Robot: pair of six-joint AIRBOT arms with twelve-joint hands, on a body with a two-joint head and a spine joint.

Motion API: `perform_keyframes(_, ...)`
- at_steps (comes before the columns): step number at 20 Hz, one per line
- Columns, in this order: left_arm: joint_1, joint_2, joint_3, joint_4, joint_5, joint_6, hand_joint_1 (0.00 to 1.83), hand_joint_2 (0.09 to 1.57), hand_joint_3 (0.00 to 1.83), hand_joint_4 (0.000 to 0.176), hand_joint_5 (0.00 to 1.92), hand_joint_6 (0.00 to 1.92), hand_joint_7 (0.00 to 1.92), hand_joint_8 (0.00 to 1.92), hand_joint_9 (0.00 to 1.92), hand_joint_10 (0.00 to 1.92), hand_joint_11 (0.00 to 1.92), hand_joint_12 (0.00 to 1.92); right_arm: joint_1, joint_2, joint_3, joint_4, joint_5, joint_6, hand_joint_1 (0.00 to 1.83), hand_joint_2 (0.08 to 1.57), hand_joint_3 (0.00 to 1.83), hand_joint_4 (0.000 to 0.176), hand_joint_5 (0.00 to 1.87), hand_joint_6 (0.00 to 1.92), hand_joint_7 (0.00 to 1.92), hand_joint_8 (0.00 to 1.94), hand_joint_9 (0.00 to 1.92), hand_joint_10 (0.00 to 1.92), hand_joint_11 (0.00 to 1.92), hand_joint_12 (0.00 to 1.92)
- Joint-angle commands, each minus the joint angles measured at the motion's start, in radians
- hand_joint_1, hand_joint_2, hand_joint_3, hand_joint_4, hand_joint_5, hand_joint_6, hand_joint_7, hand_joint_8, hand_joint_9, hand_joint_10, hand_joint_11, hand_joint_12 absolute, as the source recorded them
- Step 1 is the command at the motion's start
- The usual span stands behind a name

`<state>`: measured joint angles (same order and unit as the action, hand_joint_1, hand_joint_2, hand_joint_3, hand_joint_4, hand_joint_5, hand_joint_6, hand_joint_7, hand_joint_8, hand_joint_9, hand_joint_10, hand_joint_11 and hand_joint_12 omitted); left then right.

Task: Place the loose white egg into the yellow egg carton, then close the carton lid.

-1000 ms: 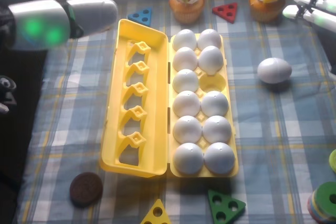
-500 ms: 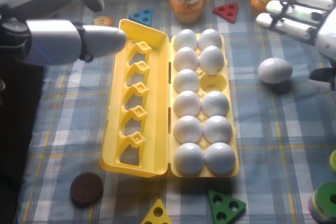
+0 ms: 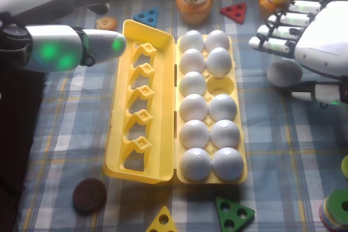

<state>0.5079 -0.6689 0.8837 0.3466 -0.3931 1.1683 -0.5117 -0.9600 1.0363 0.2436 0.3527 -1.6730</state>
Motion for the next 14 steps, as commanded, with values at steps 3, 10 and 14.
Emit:
perform_keyframes(3,-0.01,0.005,-0.003,-0.029,-0.117,-0.01,0.49,1.33,0.0,0.0,0.22,0.01,0.22,0.01,0.19,0.04,0.0,0.98,0.015,-0.027,0.034,0.02,0.077,-0.005,0.94,1.21,0.0,0.0,0.38,0.22,0.59,0.1,0.31,0.79,0.0,1.63)
perform_keyframes(10,-0.007,0.01,-0.003,-0.037,-0.125,-0.01,0.51,1.33,0.0,0.011,0.2,0.0,0.2,0.0,0.17,0.02,0.0,0.91,0.015,-0.04,0.054,0.044,0.073,-0.004,1.11,1.3,0.01,0.0,0.63,1.48,0.69,1.57,0.7,1.69,0.72,1.92)
perform_keyframes(14,0.001,0.014,-0.003,-0.049,-0.132,-0.01,0.52,1.32,0.0,0.007,0.22,0.0,0.22,0.0,0.18,0.01,0.0,0.92,0.02,-0.033,0.01,0.044,0.136,-0.004,1.09,1.33,0.0,0.0,0.57,1.56,0.67,1.59,0.67,1.71,0.68,1.92)
